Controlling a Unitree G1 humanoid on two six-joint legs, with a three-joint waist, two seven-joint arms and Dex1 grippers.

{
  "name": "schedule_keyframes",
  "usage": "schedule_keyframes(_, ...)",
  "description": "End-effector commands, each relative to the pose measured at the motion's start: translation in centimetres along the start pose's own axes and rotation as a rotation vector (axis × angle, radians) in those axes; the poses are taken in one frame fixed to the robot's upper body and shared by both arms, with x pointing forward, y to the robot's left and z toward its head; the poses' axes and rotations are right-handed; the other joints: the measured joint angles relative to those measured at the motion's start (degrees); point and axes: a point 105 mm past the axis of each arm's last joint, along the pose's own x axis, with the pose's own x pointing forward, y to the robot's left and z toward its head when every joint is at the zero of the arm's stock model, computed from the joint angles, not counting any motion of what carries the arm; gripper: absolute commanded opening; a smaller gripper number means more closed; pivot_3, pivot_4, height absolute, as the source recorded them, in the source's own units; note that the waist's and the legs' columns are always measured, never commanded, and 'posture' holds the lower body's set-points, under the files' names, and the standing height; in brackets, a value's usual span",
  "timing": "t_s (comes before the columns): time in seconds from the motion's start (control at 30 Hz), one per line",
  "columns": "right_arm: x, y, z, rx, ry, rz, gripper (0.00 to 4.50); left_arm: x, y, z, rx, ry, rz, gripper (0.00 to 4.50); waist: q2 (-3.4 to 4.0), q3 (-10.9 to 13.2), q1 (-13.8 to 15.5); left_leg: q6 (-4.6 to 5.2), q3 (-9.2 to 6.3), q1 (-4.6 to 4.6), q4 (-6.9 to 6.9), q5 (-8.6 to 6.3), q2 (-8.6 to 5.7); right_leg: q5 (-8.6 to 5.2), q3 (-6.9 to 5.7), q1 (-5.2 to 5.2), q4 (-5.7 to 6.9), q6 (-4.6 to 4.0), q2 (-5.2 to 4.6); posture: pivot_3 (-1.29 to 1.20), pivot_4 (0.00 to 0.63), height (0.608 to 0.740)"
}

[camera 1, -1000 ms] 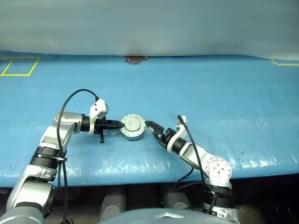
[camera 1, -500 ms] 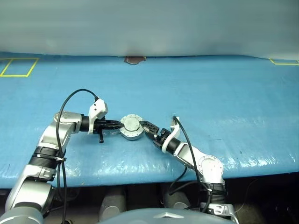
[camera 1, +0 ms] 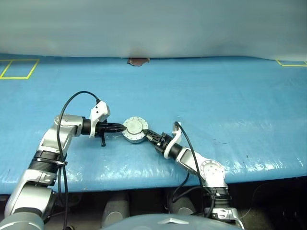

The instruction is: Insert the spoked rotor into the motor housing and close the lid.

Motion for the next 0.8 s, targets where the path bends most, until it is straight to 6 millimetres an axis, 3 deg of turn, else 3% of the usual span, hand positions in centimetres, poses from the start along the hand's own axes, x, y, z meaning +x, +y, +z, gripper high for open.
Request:
schedule_keyframes(0.03,1.7,2.2,-1.2,0.029,0.018,0.085,1.33,0.3,-0.1,-0.5,-0.006,0.02,0.001,0.0,0.01,-0.01,0.03,0.0,0.0,0.0,-0.01,0.0,0.0,0.0,0.0,0.0,0.0,0.0,0.0,0.0,0.15,0.74)
schedule_keyframes(0.47,1.6,1.2,-0.6,0.031,-0.012,0.029,1.18,0.1,0.2,-0.3,-0.012,0.003,0.017,0.0,0.01,0.0,0.03,0.0,-0.01,0.03,0.0,0.0,0.0,0.0,0.0,0.01,0.01,0.0,0.0,0.0,0.15,0.74)
schedule_keyframes(0.63,0.8,3.1,1.9,0.185,-0.149,0.194,1.18,-0.2,0.7,0.8,-0.057,-0.082,0.048,0.0,0.01,0.02,0.18,0.0,0.0,-0.05,0.01,0.0,0.03,0.0,-0.01,-0.01,0.01,0.0,-0.01,0.0,0.15,0.74)
schedule_keyframes(0.8,-0.1,3.6,3.5,0.237,-0.231,0.251,1.18,-0.9,1.3,1.6,-0.116,-0.163,0.083,0.0,0.02,0.13,-0.01,0.0,0.01,-0.28,-0.02,0.0,-0.01,0.02,-0.02,-0.19,-0.06,0.04,0.01,0.0,0.15,0.74)
